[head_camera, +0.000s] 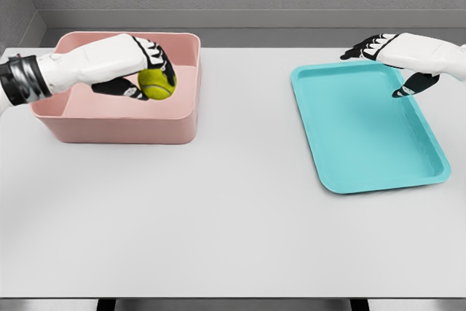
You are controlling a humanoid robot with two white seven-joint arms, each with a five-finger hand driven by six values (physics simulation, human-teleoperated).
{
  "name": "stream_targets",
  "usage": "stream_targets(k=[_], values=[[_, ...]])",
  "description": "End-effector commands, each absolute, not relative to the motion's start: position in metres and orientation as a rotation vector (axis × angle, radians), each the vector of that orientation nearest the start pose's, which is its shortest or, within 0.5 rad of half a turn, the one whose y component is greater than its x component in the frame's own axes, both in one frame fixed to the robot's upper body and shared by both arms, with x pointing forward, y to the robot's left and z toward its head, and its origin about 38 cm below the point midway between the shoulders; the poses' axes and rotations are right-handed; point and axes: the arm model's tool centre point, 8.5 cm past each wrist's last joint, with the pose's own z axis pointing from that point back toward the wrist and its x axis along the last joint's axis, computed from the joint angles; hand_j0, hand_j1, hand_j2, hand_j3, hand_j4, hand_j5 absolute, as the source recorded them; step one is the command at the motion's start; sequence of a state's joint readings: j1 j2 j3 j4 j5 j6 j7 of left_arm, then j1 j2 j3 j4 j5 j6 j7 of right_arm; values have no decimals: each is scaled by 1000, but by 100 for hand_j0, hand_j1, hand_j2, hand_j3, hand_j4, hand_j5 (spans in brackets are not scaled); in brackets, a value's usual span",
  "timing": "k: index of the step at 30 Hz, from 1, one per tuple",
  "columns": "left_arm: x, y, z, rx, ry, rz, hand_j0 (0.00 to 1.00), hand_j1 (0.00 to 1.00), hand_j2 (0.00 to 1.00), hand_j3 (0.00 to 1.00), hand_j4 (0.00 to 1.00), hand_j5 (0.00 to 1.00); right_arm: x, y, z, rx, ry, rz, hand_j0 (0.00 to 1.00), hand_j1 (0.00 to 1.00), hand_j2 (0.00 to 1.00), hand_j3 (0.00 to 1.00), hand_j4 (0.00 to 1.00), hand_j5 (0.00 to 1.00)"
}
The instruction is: Put the tennis from the blue tray into the pink basket with both arms
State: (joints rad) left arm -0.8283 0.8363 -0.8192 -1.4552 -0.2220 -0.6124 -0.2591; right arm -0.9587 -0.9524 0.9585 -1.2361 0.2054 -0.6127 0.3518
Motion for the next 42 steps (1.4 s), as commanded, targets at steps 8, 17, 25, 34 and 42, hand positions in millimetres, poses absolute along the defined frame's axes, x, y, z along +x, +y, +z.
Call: stream_targets(k=[8, 17, 25, 34, 42], values=[[461, 272, 261, -516, 2505, 2633, 53, 53, 53, 53, 53, 53, 471, -360, 264, -497, -1416, 1953, 100, 100, 100, 100, 100, 100], [474, 280, 249, -544, 2561, 2658, 53, 53, 53, 53, 53, 53, 471, -360, 264, -497, -1416, 1953, 100, 100, 100, 100, 100, 100], [484, 288, 233, -567, 2602, 2702, 54, 54, 54, 54, 54, 54, 471, -360, 264, -497, -1416, 1953, 100, 100, 100, 100, 100, 100], [498, 296, 207, -586, 2662, 2771, 54, 54, 54, 54, 54, 54, 471, -360, 264, -497, -1416, 1953, 100, 100, 100, 100, 100, 100], [498, 296, 210, -593, 2672, 2753, 100, 100, 100, 100, 100, 100, 471, -360, 264, -497, -1416, 1953, 100, 100, 100, 100, 100, 100]])
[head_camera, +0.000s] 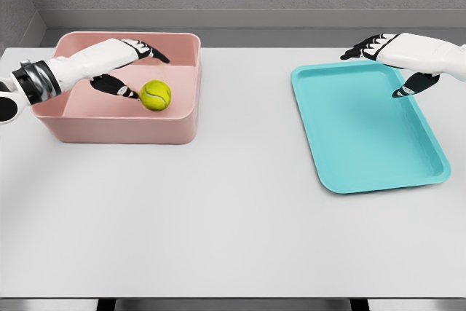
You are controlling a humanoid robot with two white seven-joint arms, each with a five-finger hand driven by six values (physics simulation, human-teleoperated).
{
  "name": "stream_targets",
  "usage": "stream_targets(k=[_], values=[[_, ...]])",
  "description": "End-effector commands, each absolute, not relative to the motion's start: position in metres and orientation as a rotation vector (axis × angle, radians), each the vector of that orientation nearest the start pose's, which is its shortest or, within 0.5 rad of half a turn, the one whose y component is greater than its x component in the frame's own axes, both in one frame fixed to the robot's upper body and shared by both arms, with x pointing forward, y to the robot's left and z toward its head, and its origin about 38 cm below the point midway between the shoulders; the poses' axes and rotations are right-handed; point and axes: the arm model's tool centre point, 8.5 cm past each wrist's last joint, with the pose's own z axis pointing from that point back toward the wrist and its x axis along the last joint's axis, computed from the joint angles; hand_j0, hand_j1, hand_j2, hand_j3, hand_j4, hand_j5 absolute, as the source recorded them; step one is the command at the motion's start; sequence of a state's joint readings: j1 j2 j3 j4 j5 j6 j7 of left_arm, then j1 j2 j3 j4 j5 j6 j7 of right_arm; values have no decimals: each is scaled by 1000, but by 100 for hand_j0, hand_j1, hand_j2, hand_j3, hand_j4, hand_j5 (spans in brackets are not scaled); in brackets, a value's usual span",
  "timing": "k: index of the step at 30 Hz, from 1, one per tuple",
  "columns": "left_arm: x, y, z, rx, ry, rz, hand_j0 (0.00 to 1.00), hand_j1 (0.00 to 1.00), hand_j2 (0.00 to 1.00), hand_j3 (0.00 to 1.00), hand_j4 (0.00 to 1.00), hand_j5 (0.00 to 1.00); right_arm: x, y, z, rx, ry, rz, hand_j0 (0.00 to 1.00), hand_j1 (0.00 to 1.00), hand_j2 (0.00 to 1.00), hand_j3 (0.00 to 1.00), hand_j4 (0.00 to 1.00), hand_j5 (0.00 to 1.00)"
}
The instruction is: Put the tennis from the blue tray into the pink basket with both arms
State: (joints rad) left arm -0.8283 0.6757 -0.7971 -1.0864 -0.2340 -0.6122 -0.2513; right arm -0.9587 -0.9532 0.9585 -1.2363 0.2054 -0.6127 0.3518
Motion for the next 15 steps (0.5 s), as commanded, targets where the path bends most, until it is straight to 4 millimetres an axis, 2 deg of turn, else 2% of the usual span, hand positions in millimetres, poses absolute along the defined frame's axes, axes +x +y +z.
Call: stream_targets(k=[1, 6, 9, 11, 12, 14, 15], values=[[498, 296, 210, 367, -1653, -1703, 100, 100, 100, 100, 100, 100, 471, -360, 264, -497, -1416, 1953, 100, 100, 100, 100, 100, 100], [493, 293, 226, 371, -1709, -1703, 100, 100, 100, 100, 100, 100, 470, -361, 264, -498, -1416, 1952, 100, 100, 100, 100, 100, 100], [483, 305, 248, 407, -1737, -1719, 100, 100, 100, 100, 100, 100, 471, -359, 263, -494, -1420, 1953, 100, 100, 100, 100, 100, 100], [469, 308, 264, 419, -1761, -1761, 100, 100, 100, 100, 100, 100, 471, -354, 262, -484, -1427, 1959, 100, 100, 100, 100, 100, 100], [460, 308, 263, 404, -1783, -1755, 100, 100, 100, 100, 100, 100, 471, -354, 262, -485, -1428, 1958, 100, 100, 100, 100, 100, 100], [442, 314, 275, 439, -1853, -1742, 100, 100, 100, 100, 100, 100, 471, -354, 262, -487, -1432, 1955, 100, 100, 100, 100, 100, 100], [434, 313, 272, 426, -1850, -1759, 100, 100, 100, 100, 100, 100, 470, -356, 259, -482, -1425, 1953, 100, 100, 100, 100, 100, 100]])
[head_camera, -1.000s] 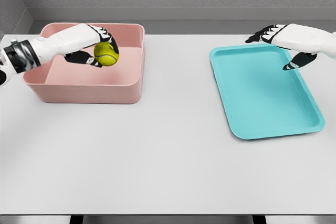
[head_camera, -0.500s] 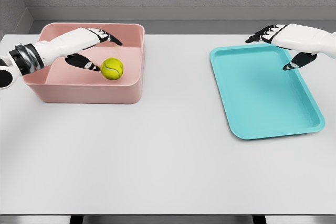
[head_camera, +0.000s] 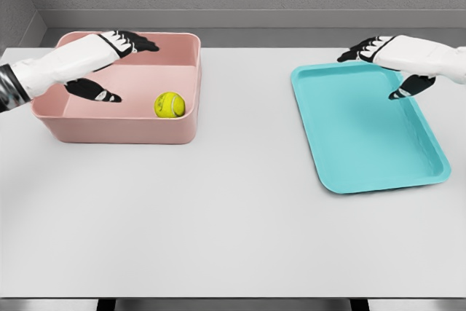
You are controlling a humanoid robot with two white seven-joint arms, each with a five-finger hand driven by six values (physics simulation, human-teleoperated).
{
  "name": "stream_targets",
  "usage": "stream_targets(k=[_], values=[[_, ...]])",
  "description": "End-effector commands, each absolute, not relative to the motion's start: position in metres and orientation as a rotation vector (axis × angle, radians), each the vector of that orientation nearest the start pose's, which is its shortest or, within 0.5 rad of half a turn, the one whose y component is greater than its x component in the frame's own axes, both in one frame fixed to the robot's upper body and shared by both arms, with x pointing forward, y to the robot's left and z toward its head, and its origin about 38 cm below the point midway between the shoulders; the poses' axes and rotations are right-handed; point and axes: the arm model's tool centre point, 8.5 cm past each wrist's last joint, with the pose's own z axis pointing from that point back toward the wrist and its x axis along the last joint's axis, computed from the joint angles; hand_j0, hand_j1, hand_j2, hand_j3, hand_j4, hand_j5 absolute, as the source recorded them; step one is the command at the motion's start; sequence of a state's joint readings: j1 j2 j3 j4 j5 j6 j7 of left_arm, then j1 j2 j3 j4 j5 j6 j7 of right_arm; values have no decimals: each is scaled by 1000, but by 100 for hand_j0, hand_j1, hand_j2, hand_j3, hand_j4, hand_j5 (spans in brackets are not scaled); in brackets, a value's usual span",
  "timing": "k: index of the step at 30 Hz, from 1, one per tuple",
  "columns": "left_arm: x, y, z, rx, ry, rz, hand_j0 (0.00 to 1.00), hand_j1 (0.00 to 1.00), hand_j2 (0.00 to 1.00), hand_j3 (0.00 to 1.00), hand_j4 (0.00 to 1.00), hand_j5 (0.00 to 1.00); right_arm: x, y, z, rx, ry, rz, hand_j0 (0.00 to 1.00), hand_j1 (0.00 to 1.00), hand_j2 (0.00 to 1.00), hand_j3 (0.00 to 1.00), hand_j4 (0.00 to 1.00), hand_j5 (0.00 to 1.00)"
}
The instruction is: Put the tennis from the blue tray into the pink basket with both arms
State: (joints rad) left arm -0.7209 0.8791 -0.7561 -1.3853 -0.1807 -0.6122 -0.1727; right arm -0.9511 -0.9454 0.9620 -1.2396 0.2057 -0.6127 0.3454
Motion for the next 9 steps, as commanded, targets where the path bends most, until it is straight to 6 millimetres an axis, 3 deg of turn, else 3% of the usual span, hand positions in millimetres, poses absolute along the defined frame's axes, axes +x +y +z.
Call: stream_targets(k=[1, 3, 9], values=[[430, 312, 269, 412, -1849, -1766, 100, 100, 100, 100, 100, 100, 470, -355, 259, -479, -1426, 1954, 100, 100, 100, 100, 100, 100], [424, 327, 277, 453, -1812, -1794, 100, 100, 100, 100, 100, 100, 470, -355, 260, -482, -1426, 1954, 100, 100, 100, 100, 100, 100], [407, 327, 257, 394, -1780, -1810, 100, 100, 100, 100, 100, 100, 468, -355, 252, -465, -1417, 1953, 100, 100, 100, 100, 100, 100]])
